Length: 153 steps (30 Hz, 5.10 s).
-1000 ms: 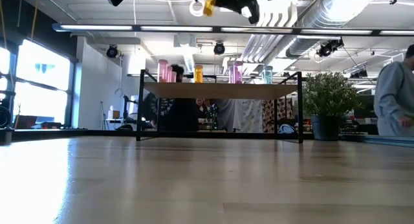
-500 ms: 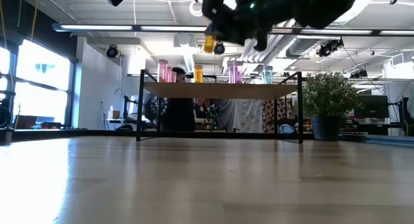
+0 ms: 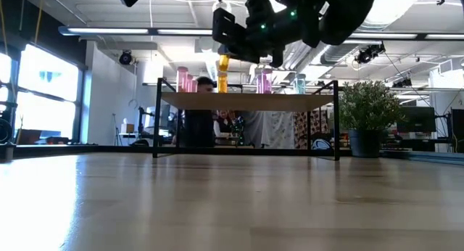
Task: Pick and place medicine bottles onto shelf by color
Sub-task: Put the orange pill bottle on the shelf aligned with the other orange pill bottles, then put the blue pill bottle on the shelf aligned with the other blue pill bottles
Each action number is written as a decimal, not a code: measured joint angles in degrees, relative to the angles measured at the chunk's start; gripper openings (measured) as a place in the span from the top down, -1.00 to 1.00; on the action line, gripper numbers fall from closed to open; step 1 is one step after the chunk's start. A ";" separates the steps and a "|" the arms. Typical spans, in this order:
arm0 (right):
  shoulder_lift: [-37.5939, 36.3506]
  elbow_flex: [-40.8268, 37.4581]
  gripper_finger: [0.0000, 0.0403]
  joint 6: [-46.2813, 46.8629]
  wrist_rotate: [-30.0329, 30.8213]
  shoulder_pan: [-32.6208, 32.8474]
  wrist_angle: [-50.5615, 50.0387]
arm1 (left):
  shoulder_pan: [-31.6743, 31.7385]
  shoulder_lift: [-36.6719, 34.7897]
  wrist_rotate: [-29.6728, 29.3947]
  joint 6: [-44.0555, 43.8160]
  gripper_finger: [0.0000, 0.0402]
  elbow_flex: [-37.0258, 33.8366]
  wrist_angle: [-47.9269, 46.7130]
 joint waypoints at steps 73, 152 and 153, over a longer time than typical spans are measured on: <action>4.07 1.38 0.27 6.03 -12.48 -8.66 -5.01 | 0.00 0.00 -3.21 0.46 -0.05 0.00 0.00; -38.39 1.36 0.27 114.63 -47.64 26.45 -97.86 | -0.02 0.02 -3.03 1.49 -0.05 0.00 -1.36; -37.98 1.36 0.27 116.21 -47.86 27.54 -98.80 | -0.02 0.02 -3.03 1.49 -0.05 0.00 -1.36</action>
